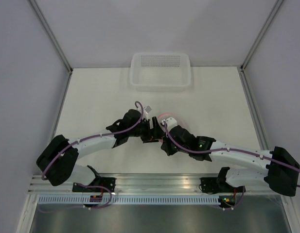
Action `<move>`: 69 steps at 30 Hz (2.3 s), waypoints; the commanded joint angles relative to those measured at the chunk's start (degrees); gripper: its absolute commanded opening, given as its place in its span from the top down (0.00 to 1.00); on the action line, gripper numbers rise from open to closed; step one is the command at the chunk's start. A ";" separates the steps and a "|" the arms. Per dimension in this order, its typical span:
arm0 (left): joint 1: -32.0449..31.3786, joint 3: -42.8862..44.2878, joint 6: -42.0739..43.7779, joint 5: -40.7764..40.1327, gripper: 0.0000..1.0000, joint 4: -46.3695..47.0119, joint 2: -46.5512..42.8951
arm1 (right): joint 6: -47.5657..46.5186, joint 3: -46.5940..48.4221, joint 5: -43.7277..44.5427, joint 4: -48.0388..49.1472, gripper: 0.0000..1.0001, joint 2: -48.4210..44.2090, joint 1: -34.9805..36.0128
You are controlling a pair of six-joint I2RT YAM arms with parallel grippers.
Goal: Unzip the laundry bag and remove the bra
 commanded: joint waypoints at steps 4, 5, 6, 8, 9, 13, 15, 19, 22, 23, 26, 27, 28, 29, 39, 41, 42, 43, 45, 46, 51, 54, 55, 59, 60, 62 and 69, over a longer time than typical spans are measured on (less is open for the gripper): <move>-2.12 -2.53 -6.09 -2.29 0.37 8.79 0.89 | -0.39 0.22 -2.09 3.72 1.00 -0.56 -0.04; -2.21 -2.44 -6.18 -2.38 0.43 8.80 0.89 | -0.48 0.22 -2.26 3.81 1.00 -0.47 -0.04; -2.21 -2.00 -6.18 -2.47 0.57 8.71 0.89 | -0.39 0.22 -2.44 3.72 1.00 -0.38 -0.04; -2.21 -1.30 -5.57 -3.00 0.75 7.66 0.80 | -0.39 0.13 -2.79 3.28 0.99 -0.38 -0.04; -2.21 -0.25 -5.13 -3.43 0.80 7.22 0.89 | -0.48 0.13 -2.70 2.85 0.99 -0.29 -0.04; -1.86 3.36 -0.31 -4.84 0.89 1.08 1.85 | 0.14 0.92 -0.52 -3.28 1.00 0.15 -0.04; -0.98 4.85 1.37 -4.76 0.89 -0.43 2.47 | 0.92 1.27 2.91 -6.55 1.00 0.93 -0.04; 1.12 5.12 4.18 -1.86 0.89 -0.96 2.74 | 3.64 0.74 8.01 -12.17 1.00 1.55 -0.04; 2.18 5.21 5.67 0.24 0.89 -1.31 2.82 | 5.05 0.92 12.75 -14.64 1.00 2.43 -0.13; 2.27 5.29 6.12 0.69 0.89 -1.49 2.82 | 5.32 1.09 13.98 -15.26 1.00 3.39 -0.13; 2.53 5.64 7.96 2.62 0.88 -1.84 3.17 | 6.02 1.97 18.20 -17.10 1.00 6.20 -1.09; 2.62 5.82 8.40 3.59 0.88 -1.58 3.26 | 6.03 2.58 19.08 -17.54 1.00 6.91 -1.44; 2.71 5.91 9.62 4.12 0.88 -1.23 3.44 | 5.94 2.76 20.22 -17.64 0.99 7.61 -1.88; 3.06 6.69 10.42 4.47 0.88 -1.22 3.79 | 5.85 3.03 20.67 -17.72 1.00 8.57 -1.97; 9.56 22.16 16.67 14.14 0.74 -1.14 17.23 | 4.27 3.73 17.70 -14.66 0.99 -0.63 -2.15; 9.92 24.80 16.32 12.48 0.42 -4.99 18.12 | 3.83 3.73 15.42 -14.03 1.00 -2.92 -2.15; 9.83 24.63 15.71 9.25 0.34 -6.31 17.51 | 3.66 3.91 14.71 -13.77 1.00 -3.36 -2.15; 9.74 24.02 15.18 6.78 0.29 -7.10 16.46 | 3.31 3.99 14.00 -13.60 1.00 -3.72 -2.15; 9.57 19.73 13.52 0.91 0.12 -9.31 11.54 | 3.13 3.82 11.55 -12.63 0.99 -4.33 -2.06; 9.57 17.80 12.63 -0.52 0.10 -9.57 9.35 | 2.60 3.56 10.49 -12.02 0.99 -4.42 -2.15; 8.52 5.66 5.79 -3.43 0.05 -8.27 -4.78 | -0.21 1.71 3.20 -5.18 1.00 -3.98 -2.06; 6.41 3.01 3.49 -2.47 0.02 -6.16 -7.72 | -1.88 1.62 -0.33 -1.92 0.99 -3.11 -2.06; 5.36 2.92 3.22 -2.12 0.03 -5.71 -7.64 | -2.14 1.71 -1.20 -1.56 1.00 -2.50 -1.98; 3.77 3.45 2.43 -0.45 0.02 -2.55 -4.74 | -2.94 3.47 -2.70 -1.20 1.00 -0.38 -2.06; 3.42 3.62 1.47 0.16 0.02 -1.41 -3.69 | -3.02 3.47 -3.05 -0.85 1.00 -0.21 -2.06; 1.75 4.85 1.29 0.87 0.03 0.09 -0.45 | -2.94 3.21 -4.02 -0.24 1.00 -0.12 -2.06; -2.39 4.77 0.06 0.34 0.12 1.58 4.40 | -2.32 2.24 -4.11 0.56 1.00 -2.05 -2.15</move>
